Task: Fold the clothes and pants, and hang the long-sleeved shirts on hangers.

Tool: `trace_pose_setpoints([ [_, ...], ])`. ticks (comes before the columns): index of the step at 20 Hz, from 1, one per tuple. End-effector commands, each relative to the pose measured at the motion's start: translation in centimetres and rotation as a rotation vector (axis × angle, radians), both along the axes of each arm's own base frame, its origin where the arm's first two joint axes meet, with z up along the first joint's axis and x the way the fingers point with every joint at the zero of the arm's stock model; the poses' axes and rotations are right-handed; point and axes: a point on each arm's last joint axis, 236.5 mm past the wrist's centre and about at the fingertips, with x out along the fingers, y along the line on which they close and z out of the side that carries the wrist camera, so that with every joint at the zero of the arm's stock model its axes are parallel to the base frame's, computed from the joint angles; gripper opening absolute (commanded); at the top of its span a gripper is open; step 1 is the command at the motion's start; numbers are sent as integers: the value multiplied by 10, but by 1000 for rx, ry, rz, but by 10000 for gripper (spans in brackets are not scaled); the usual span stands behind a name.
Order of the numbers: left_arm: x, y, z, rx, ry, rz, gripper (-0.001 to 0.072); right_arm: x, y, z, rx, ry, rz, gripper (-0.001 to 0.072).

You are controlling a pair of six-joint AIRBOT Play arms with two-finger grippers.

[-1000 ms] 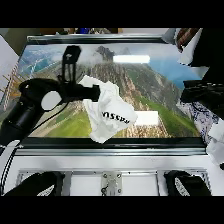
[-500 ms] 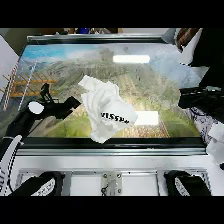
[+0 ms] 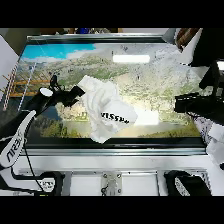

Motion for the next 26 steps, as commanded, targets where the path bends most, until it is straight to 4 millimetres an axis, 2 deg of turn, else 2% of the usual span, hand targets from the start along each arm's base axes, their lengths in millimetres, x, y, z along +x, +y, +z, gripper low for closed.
trace_pose_setpoints([
  [1, 17, -16, -13, -29, 43, -65, 681, 4, 1, -23, 0, 74, 4, 34],
  [3, 27, -23, -11, -29, 29, -82, 679, 11, 1, -44, 1, 136, 4, 34],
  [4, 31, -25, -10, -31, 21, -83, 623, 14, 1, -58, 1, 178, 4, 34],
  [6, 38, -28, -5, -29, 3, -92, 68, 19, 1, -97, 2, 288, 3, 34],
  [7, 41, -29, 0, -31, -7, -95, 18, 22, 3, -120, 19, 355, 2, 35],
  [9, 45, -30, 14, -36, -26, -116, 18, 26, 12, -165, 95, 496, -41, 64],
  [10, 46, -32, 20, -35, -36, -136, 18, 27, 23, -186, 155, 570, -47, 266],
  [11, 48, -34, 26, -32, -50, -156, 18, 27, 38, -208, 242, 655, -57, 601],
  [12, 49, -35, 30, -33, -57, -165, 18, 29, 53, -225, 329, 714, -66, 694],
  [14, 50, -36, 32, -34, -63, -164, 18, 42, 85, -249, 524, 777, -76, 693],
  [16, 49, -36, 31, -33, -59, -166, 17, 57, 114, -256, 697, 786, -80, 692],
  [18, 49, -36, 31, -34, -59, -166, 18, 65, 137, -260, 777, 781, -73, 691],
  [20, 49, -36, 31, -34, -59, -165, 18, 65, 157, -264, 774, 769, -52, 688],
  [21, 49, -36, 31, -35, -59, -165, 18, 64, 164, -265, 752, 755, -33, 584],
  [23, 50, -36, 35, -36, -65, -166, 18, 65, 172, -257, 707, 698, 64, 108],
  [24, 51, -34, 45, -35, -85, -162, 17, 71, 173, -245, 695, 655, 108, 33],
  [25, 54, -28, 67, -30, -132, -147, 17, 79, 169, -227, 673, 601, 139, 32],
  [26, 58, -22, 100, -23, -201, -133, 17, 91, 159, -198, 627, 523, 185, 32],
])
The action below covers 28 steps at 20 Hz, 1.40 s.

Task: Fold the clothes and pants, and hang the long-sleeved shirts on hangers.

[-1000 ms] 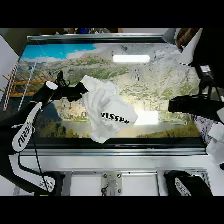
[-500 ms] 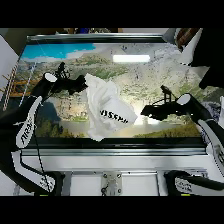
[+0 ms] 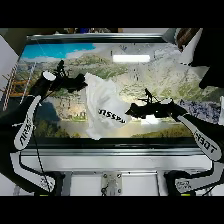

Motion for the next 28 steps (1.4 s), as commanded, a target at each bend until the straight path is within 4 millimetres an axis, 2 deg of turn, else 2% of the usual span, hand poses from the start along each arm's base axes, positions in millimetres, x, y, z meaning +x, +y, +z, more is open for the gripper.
trace_pose_setpoints([
  [1, 9, 18, 93, 4, -197, 36, 17, 28, -13, 78, -52, -262, 90, 31],
  [2, 7, 24, 147, 8, -306, 32, 17, 35, -25, 126, -87, -366, 110, 31],
  [4, -23, 29, 271, 22, -542, 5, 17, 33, -46, 234, -151, -582, 109, 31],
  [5, -48, 27, 331, 35, -671, -8, 17, 24, -53, 288, -169, -694, 87, 32],
  [6, -76, 25, 383, 44, -792, -13, 17, 9, -56, 343, -180, -815, 60, 31],
  [7, -110, 22, 432, 58, -916, -20, 18, -9, -58, 388, -186, -925, 42, 32],
  [8, -142, 18, 470, 65, -1022, -26, 18, -33, -58, 430, -186, -1030, 25, 32],
  [9, -176, 15, 504, 71, -1118, -32, 17, -56, -60, 463, -185, -1119, 3, 31],
  [10, -206, 14, 532, 78, -1205, -30, 17, -76, -62, 487, -176, -1177, -26, 32],
  [11, -229, 16, 551, 95, -1272, -21, 17, -93, -64, 505, -165, -1220, -57, 31],
  [13, -262, 22, 575, 149, -1366, 13, 17, -122, -67, 523, -151, -1250, -94, 32],
  [14, -270, 27, 580, 176, -1396, 33, 17, -130, -69, 526, -144, -1243, -110, 32],
  [16, -273, 31, 578, 191, -1407, 59, 17, -140, -72, 521, -148, -1196, -124, 32],
  [18, -252, 32, 555, 190, -1346, 63, 17, -139, -74, 497, -154, -1059, -129, 32],
  [19, -236, 31, 536, 193, -1296, 54, 17, -138, -74, 475, -174, -960, -111, 31],
  [21, -193, 26, 487, 195, -1159, 30, 17, -136, -77, 424, -230, -739, -56, 31],
  [24, -119, 21, 391, 181, -912, 17, 17, -128, -71, 353, -255, -483, 34, 32],
  [26, -71, 19, 323, 179, -766, 15, 17, -110, -64, 300, -276, -353, 67, 32],
  [28, -28, 16, 261, 185, -650, 13, 17, -78, -63, 241, -328, -252, 60, 33],
])
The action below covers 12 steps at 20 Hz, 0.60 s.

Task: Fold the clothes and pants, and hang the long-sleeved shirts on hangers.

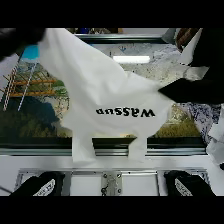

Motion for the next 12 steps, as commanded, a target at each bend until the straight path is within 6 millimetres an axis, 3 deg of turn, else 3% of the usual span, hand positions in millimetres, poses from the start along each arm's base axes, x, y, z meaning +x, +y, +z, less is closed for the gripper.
trace_pose_setpoints([
  [1, 70, -7, -107, -8, 194, 23, 17, 48, -3, -104, -101, 186, -58, 33],
  [3, 108, -15, -142, -12, 227, 35, 17, 112, -14, -141, -118, 142, -167, 35],
  [5, 138, -29, -163, -4, 242, 18, 18, 174, -24, -159, -88, 57, -277, 54],
  [6, 148, -32, -170, 1, 249, 10, 19, 197, -30, -163, -72, 22, -321, 200],
  [7, 155, -35, -175, 3, 256, 0, 169, 217, -36, -166, -66, -9, -353, 426],
  [8, 158, -38, -177, 8, 266, -15, 503, 230, -43, -165, -61, -32, -379, 539],
  [9, 159, -39, -178, 17, 277, -30, 648, 239, -52, -157, -57, -61, -402, 538],
  [12, 146, -20, -167, 45, 335, -70, 619, 241, -88, -111, -94, -182, -419, 537],
])
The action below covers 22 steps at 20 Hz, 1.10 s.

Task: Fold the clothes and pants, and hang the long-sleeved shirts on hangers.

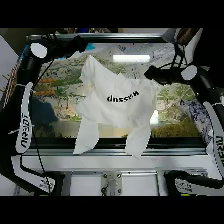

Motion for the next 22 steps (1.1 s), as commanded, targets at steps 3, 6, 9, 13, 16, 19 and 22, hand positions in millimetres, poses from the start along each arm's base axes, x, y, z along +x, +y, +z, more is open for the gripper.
trace_pose_setpoints([
  [3, -45, 24, -12, 53, 183, -96, 620, -23, -38, 69, -226, -178, 113, 529],
  [6, -85, 23, -44, 118, 271, -82, 619, -82, -36, 63, -393, -69, 234, 529],
  [9, -142, 5, -97, 213, 378, -87, 619, -136, -20, 28, -507, 75, 364, 527],
  [13, -193, -21, -139, 274, 393, -99, 619, -188, 13, -44, -631, 275, 414, 526],
  [16, -214, -35, -151, 248, 401, -99, 619, -205, 40, -87, -739, 322, 371, 344],
  [19, -227, -39, -162, 257, 424, -118, 620, -206, 72, -120, -805, 313, 370, 343],
  [22, -234, -37, -170, 249, 468, -107, 619, -203, 72, -155, -871, 373, 351, 378],
])
